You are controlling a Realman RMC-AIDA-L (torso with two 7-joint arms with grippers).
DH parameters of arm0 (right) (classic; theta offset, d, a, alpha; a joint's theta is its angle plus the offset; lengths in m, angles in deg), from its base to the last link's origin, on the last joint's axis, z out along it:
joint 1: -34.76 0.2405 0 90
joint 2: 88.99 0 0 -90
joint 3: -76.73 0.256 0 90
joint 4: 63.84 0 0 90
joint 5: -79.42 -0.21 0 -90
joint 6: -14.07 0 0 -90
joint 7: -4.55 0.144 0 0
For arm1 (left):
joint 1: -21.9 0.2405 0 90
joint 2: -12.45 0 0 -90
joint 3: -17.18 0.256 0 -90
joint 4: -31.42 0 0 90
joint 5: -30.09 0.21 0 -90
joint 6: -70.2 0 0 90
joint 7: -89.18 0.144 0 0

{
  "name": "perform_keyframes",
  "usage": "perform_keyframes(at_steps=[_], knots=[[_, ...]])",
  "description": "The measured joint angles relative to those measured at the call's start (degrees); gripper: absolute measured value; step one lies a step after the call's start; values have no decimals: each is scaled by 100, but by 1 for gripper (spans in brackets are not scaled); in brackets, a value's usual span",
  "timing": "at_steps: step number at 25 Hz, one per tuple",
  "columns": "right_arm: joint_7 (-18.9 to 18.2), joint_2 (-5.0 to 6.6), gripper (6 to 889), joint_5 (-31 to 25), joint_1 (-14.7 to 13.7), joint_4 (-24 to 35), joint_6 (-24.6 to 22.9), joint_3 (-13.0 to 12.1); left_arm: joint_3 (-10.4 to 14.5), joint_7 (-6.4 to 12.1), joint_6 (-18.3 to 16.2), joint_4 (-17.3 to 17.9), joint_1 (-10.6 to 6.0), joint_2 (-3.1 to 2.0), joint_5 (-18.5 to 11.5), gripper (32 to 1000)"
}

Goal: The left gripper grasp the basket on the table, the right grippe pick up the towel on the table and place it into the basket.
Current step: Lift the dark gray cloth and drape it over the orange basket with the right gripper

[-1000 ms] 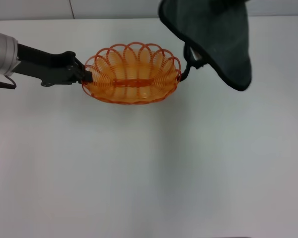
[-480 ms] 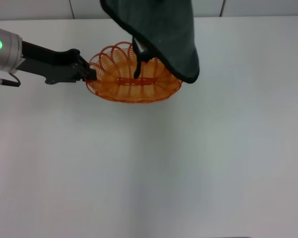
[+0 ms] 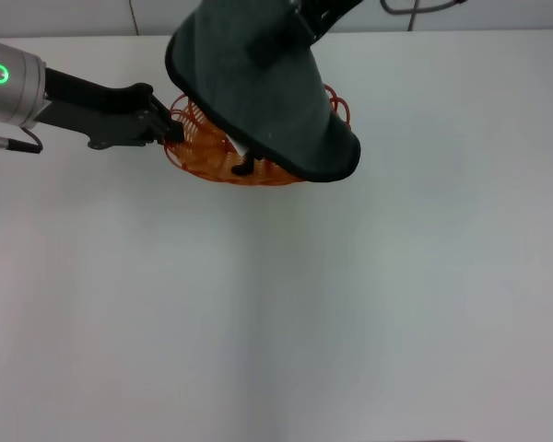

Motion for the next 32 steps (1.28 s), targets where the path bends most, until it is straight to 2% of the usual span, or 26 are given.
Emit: perform_keyframes(at_steps=[6,14,20,24,32], knots=[[-17,-2,56,13,-25,-249,-424,-532,5,-6,35,0,-43,0,0,79],[-24,-12,56,32,-37,-539,-953,-966,9,-11,53,-1,-80,7,3,79],[-34,-141,56,86,-42,-722,-1281,-1352,9,-11,59,-1,-92,9,5,79],[-35,-228,57,420,-41,-786,-1451,-1405,9,-11,62,-1,-114,16,6,79],[-35,-235,57,483,-36,-895,-1576,-1403,9,-11,64,-1,-138,20,5,79]])
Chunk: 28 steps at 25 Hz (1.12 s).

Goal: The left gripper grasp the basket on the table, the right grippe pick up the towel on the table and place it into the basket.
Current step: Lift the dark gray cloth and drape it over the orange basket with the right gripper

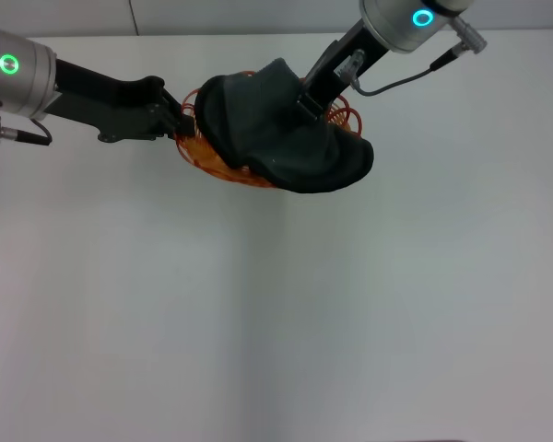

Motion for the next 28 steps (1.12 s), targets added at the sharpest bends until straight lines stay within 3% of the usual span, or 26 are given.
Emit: perform_keyframes(at_steps=[16,27,28], knots=[[17,3,75,61,21,-36,-68,11,0,0,0,0,1,-3,-1,79],[-67,5,200,0,44,24,61,48,0,0,-2,0,20,-3,-1,79],[-68,5,240,-1,46,29,82,53,0,0,-4,0,22,-3,-1,79]])
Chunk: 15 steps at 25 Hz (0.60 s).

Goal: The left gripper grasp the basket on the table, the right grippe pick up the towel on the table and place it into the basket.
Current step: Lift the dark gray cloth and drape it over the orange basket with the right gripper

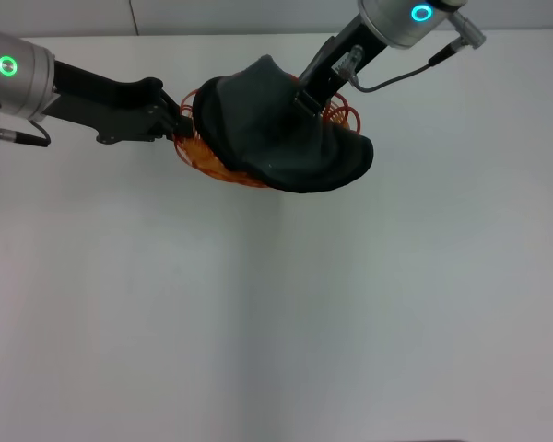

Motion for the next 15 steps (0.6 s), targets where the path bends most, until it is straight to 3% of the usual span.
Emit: perform_keyframes(at_steps=[4,7,12,15], knots=[[-2,0,402,-1,5,8,44,5,0,0,-3,0,8,0,0,79],[-2,0,603,-1,8,12,47,7,0,0,-4,0,14,0,0,79],[-2,0,827,-1,8,34,57,8,0,7,-6,0,14,0,0,79],[-2,0,855,-1,8,71,81,8,0,9,-6,0,14,0,0,79]])
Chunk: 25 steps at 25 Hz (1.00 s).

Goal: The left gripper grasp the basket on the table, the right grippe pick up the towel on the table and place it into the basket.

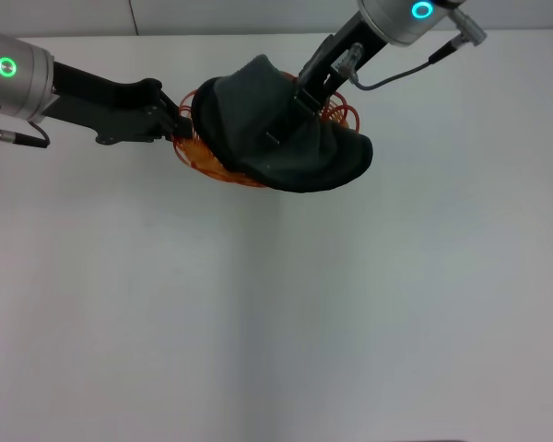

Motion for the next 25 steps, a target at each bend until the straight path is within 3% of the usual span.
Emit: perform_keyframes(at_steps=[11,18,21,25], knots=[[-8,0,879,0,-1,185,149,-12,0,1,-12,0,28,0,0,79],[118,-2,876,-69,-92,795,627,29,0,-3,-35,0,101,-26,0,79],[233,-5,876,-82,-289,1416,1073,196,-1,-4,-41,0,118,-33,1,79],[297,-3,877,-172,-537,2189,1662,616,0,-6,-46,0,130,-36,1,79]])
